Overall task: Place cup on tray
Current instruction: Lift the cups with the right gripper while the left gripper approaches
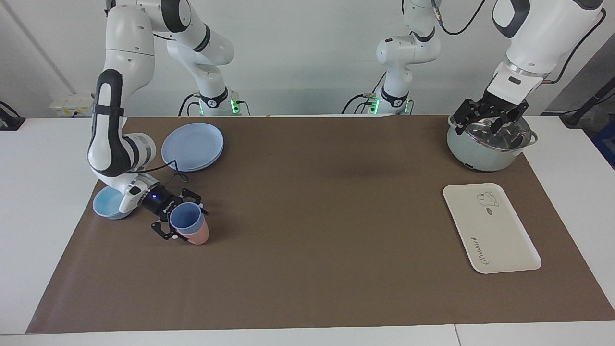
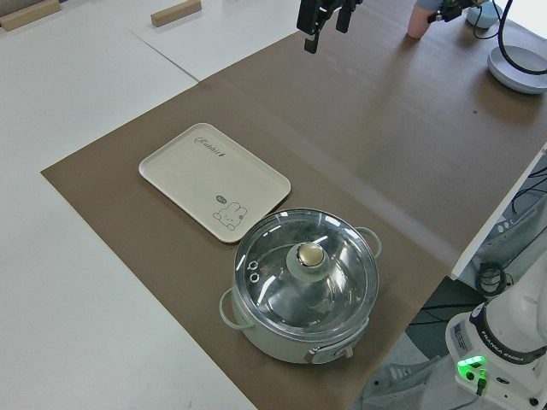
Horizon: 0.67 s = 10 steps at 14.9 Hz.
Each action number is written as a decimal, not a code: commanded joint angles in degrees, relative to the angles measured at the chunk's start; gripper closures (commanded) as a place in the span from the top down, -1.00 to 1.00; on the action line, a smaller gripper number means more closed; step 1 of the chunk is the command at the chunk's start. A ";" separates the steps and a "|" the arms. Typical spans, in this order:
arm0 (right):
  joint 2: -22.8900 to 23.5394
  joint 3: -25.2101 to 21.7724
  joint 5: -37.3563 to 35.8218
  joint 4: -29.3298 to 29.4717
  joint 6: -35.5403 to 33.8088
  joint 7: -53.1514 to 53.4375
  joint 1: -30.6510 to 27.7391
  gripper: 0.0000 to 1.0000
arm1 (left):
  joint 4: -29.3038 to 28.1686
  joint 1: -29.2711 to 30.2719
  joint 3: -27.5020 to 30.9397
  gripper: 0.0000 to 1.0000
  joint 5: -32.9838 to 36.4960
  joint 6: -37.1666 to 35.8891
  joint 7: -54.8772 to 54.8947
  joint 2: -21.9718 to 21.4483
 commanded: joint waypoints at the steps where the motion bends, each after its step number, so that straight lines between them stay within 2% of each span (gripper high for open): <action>1: -0.81 0.41 1.81 -0.32 1.44 -1.97 -0.17 -1.00 | -1.78 -0.67 0.57 1.00 -0.49 0.96 -0.13 -1.51; 5: -2.47 0.32 -0.47 1.35 3.19 1.53 0.71 -1.00 | -1.78 -0.76 0.48 1.00 -0.49 1.05 0.14 -1.51; 10: -12.13 0.59 -17.67 1.44 12.50 15.75 6.23 -1.00 | -2.31 -2.68 0.22 1.00 -1.19 4.47 -0.82 -1.51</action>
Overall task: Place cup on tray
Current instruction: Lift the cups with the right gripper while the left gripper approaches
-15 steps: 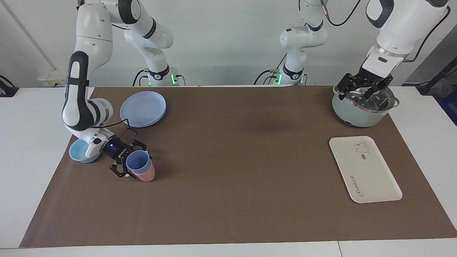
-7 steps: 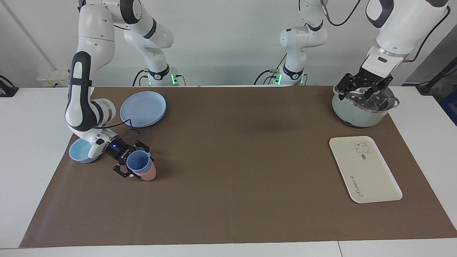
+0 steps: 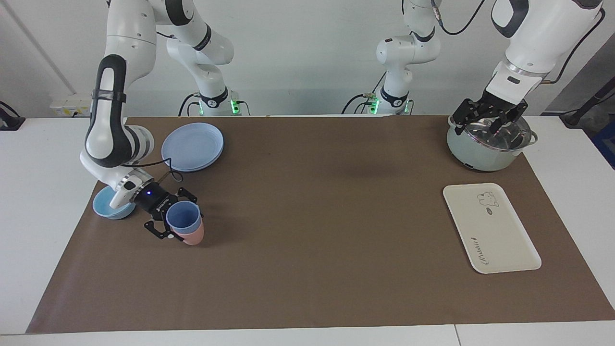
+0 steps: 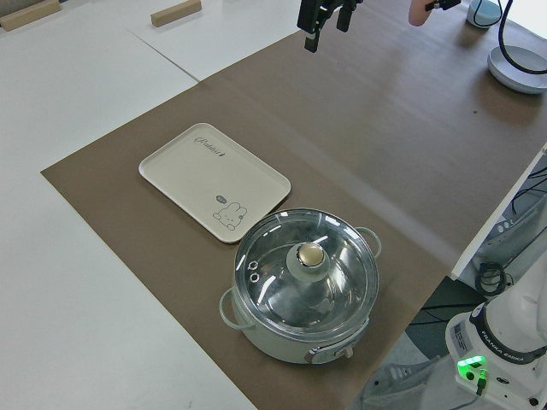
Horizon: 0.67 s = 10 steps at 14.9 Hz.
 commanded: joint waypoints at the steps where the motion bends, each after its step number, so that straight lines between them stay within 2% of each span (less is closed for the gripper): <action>1: -7.07 0.42 -8.70 -1.32 5.46 10.37 3.78 -1.00 | -2.81 -3.32 0.60 1.00 -1.34 4.23 -1.98 -1.41; 4: -9.90 0.33 -19.41 0.17 7.94 22.32 8.09 -1.00 | -3.78 -6.04 0.61 1.00 -8.35 9.41 -8.22 -0.98; 6: -10.60 0.33 -30.38 2.89 7.94 33.90 10.90 -1.00 | -3.87 -8.32 0.61 1.00 -13.97 12.22 -11.46 -0.27; 8: -10.52 0.50 -42.07 6.22 7.42 45.51 13.62 -1.00 | -4.40 -11.13 0.61 1.00 -20.55 19.59 -17.70 1.04; 10: -10.43 0.50 -49.83 7.91 6.98 54.41 16.70 -1.00 | -4.48 -14.12 0.61 1.00 -25.75 23.65 -21.31 2.53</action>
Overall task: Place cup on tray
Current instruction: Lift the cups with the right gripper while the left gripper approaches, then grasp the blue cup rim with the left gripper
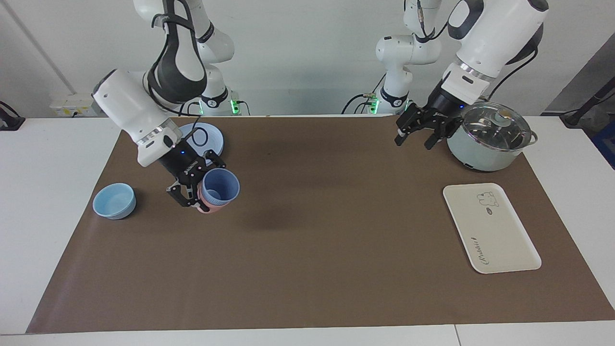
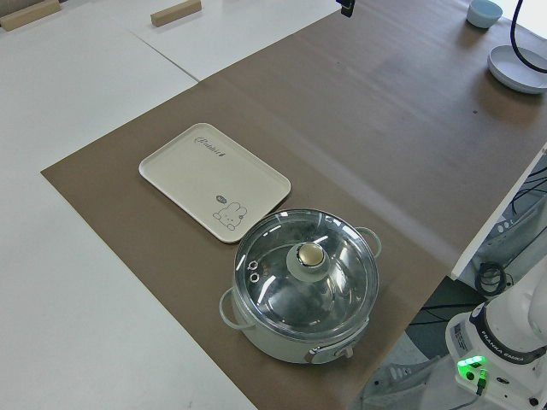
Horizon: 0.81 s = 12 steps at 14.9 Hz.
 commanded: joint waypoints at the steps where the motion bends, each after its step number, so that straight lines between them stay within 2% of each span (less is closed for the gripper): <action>1: 0.42 0.11 -8.92 2.64 -0.30 10.35 3.56 -1.00 | -0.93 -5.13 0.87 1.00 -6.37 6.58 -6.15 2.05; 3: 0.42 0.03 -12.79 4.31 -1.61 14.66 6.11 -1.00 | -0.84 -8.73 0.87 1.00 -10.68 14.12 -10.10 5.03; 5: 0.51 0.11 -19.72 7.37 -5.46 20.19 7.96 -1.00 | -0.84 -12.25 0.87 0.98 -15.43 20.20 -11.00 7.32; 7: 0.77 0.11 -26.32 12.37 -13.35 25.12 9.54 -1.00 | -0.76 -14.36 0.87 0.84 -18.16 24.77 -10.91 8.81; 9: 1.04 0.20 -30.90 15.64 -19.96 26.11 10.16 -1.00 | -0.67 -17.00 0.87 0.83 -19.05 29.52 -11.00 10.05; 12: 1.13 0.38 -31.45 15.65 -18.94 26.81 10.95 -1.00 | -0.49 -18.76 0.87 0.61 -20.10 30.68 -11.00 10.84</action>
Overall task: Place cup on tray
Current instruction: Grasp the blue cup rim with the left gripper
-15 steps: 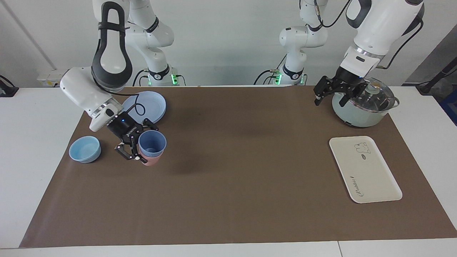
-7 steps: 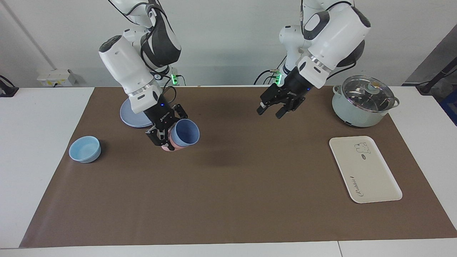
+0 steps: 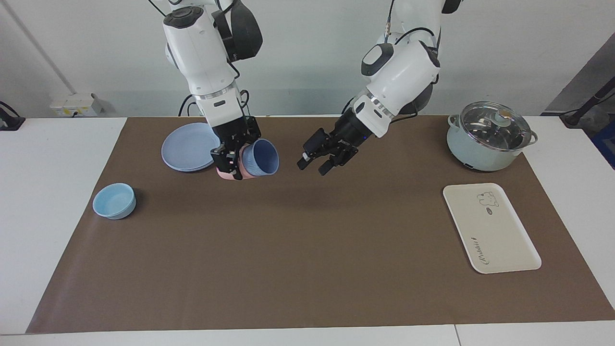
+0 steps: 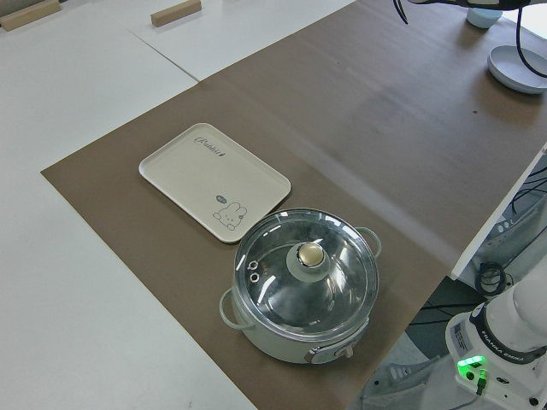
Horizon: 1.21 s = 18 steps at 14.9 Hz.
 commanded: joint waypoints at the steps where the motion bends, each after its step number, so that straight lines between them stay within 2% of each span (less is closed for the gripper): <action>1: 1.09 0.17 -1.90 1.41 0.12 2.36 0.39 -1.00 | 0.08 -2.16 0.86 0.59 -1.68 1.28 -0.58 0.14; 7: 1.71 0.17 -5.33 0.97 1.61 7.45 2.94 -1.00 | 0.44 -5.06 0.86 0.39 -3.17 1.36 -0.67 0.14; 10: 1.88 0.17 -5.42 0.97 2.14 7.46 2.94 -1.00 | 0.17 -5.59 0.86 0.06 -2.82 0.93 -0.50 0.14; 11: 1.88 0.17 -5.33 0.97 2.14 7.46 2.94 -1.00 | 0.08 -5.68 0.86 -0.08 -2.65 0.32 -0.50 0.05; 13: 1.88 0.17 -5.33 0.97 2.05 7.55 3.03 -1.00 | -0.18 -5.59 0.86 -0.82 -2.47 -0.56 0.12 -0.03; 14: 1.88 0.25 -5.33 0.97 2.05 7.55 3.03 -1.00 | 0.17 -5.33 0.86 -1.00 -2.29 -1.87 0.29 -0.04; 18: 1.88 0.17 -5.33 0.88 2.05 7.55 2.94 -1.00 | 0.17 -5.15 0.86 -1.00 0.08 -2.76 0.73 -0.04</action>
